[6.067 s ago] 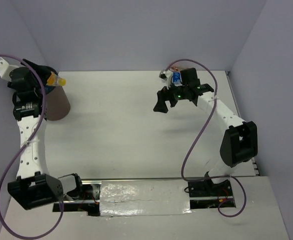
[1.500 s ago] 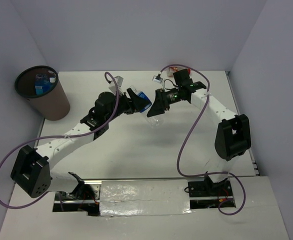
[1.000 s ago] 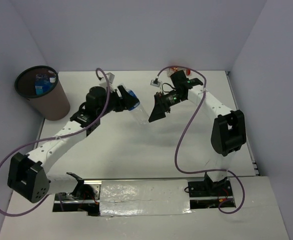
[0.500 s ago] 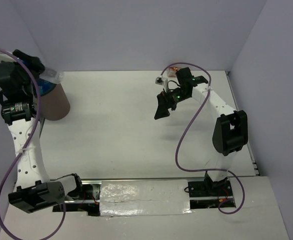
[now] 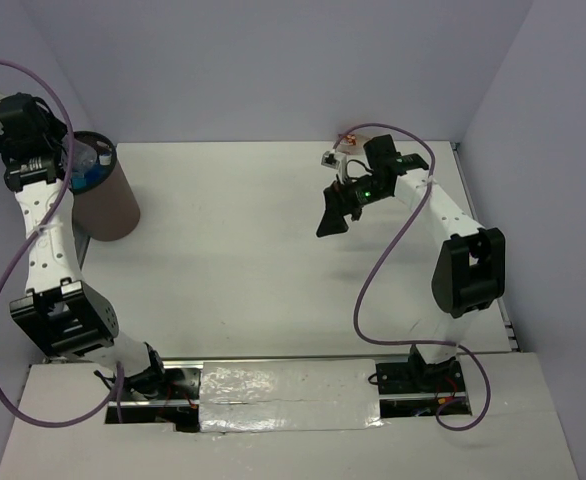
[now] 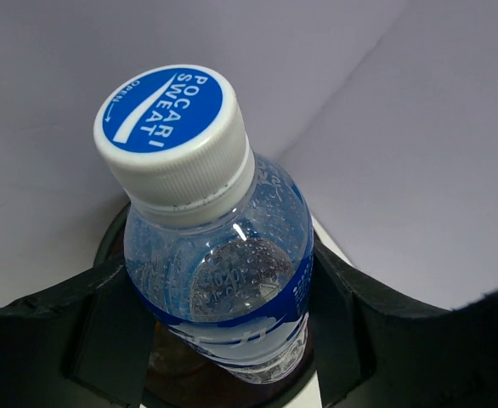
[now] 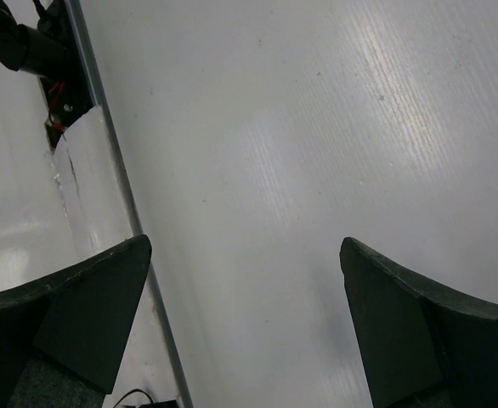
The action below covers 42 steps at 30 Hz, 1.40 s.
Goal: Put the plastic bottles in the bin
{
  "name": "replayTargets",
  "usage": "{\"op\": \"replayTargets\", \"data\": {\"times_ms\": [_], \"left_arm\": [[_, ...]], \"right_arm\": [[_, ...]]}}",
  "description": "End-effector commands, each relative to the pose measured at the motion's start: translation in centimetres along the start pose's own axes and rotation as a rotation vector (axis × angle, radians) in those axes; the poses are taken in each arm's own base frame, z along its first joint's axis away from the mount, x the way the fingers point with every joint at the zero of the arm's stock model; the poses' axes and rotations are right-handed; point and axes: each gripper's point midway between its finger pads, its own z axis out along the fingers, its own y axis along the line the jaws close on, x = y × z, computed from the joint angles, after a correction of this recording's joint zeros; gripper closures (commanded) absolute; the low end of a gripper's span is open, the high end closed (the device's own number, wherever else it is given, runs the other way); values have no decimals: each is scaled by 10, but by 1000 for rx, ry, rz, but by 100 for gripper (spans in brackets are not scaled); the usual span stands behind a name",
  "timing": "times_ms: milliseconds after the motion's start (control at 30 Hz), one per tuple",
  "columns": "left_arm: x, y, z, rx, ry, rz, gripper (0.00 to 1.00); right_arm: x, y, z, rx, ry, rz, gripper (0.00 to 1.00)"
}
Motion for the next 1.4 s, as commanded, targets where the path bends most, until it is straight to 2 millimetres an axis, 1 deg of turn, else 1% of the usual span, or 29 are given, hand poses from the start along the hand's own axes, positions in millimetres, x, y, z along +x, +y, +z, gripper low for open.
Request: {"op": "replayTargets", "data": {"times_ms": [0, 67, 100, 133, 167, 233, 267, 467, 533, 567, 600, 633, 667, 733, 800, 833, 900, 933, 967, 1000, 1033, 1067, 1100, 1133, 1167, 1200, 1233, 1333, 1367], "left_arm": [[-24, 6, 4, -46, -83, 5, 99], [-9, 7, 10, -44, -46, 18, 93], [0, 8, 14, -47, -19, 29, 87], [6, 9, 16, -49, -4, 35, 75], [10, 10, 17, -49, 7, 41, 44], [17, 13, 18, -63, 27, 51, 8], [17, 15, 17, -66, 27, 51, 1], [6, 16, 6, -74, 13, 34, 0], [-4, 11, 2, -68, 10, 2, 1], [2, 14, -2, -86, 48, 3, 1], [-7, 9, -5, -87, 42, -42, 1], [0, 14, -10, -114, 90, -46, 1], [-10, 9, -13, -116, 88, -72, 1], [-8, 7, -20, -130, 131, -132, 1], [-7, 0, -33, -94, 179, -152, 1], [-3, -11, -40, -29, 214, -170, 1], [-5, -23, -58, 61, 222, -221, 0], [-6, -36, -73, 158, 240, -237, 1], [-4, -42, -80, 206, 254, -245, 1], [-4, -49, -87, 258, 261, -250, 1], [4, -56, -103, 338, 301, -256, 1], [6, -61, -110, 382, 314, -270, 1], [1, -69, -117, 441, 299, -281, 1], [12, -74, -130, 502, 347, -287, 1], [16, -77, -135, 532, 371, -310, 0], [19, -82, -142, 571, 386, -317, 1], [30, -83, -151, 599, 438, -321, 1], [58, -82, -168, 613, 589, -334, 1], [65, -82, -172, 616, 623, -329, 1]], "right_arm": [[-10, 6, -11, -1, -54, -57, 0], [-9, 7, -12, -4, -60, -58, 0], [-6, 5, -12, -2, -59, -49, 0], [-6, 5, -12, -2, -61, -51, 0], [-5, 4, -12, -1, -60, -54, 0], [-3, 3, -13, -1, -58, -52, 0], [-3, 2, -13, 0, -60, -53, 0], [-7, -5, -14, 3, -70, -52, 0], [-11, -8, -15, 11, -76, -52, 0], [-12, -10, -16, 18, -78, -53, 0], [-14, -15, -17, 32, -79, -54, 0], [-17, -19, -19, 47, -86, -49, 0], [-24, -23, -23, 65, -97, -57, 0], [-34, -40, -28, 135, -116, -44, 0], [-56, -66, -46, 257, -169, -36, 0], [-64, -75, -55, 304, -191, -44, 0], [-95, -99, -84, 432, -277, -107, 0], [-103, -117, -101, 522, -300, -136, 0], [-112, -126, -108, 571, -313, -179, 0], [-125, -147, -123, 691, -345, -218, 0], [-130, -163, -124, 729, -345, -237, 0], [-131, -173, -125, 746, -298, -318, 0], [-130, -183, -122, 743, -256, -347, 0], [-144, -205, -121, 759, -229, -379, 0], [-134, -216, -119, 755, -144, -403, 1], [-135, -230, -118, 774, -108, -427, 2], [-137, -255, -119, 824, -70, -451, 2], [-119, -289, -110, 835, 71, -622, 5], [-125, -297, -110, 856, 89, -746, 5]]}}
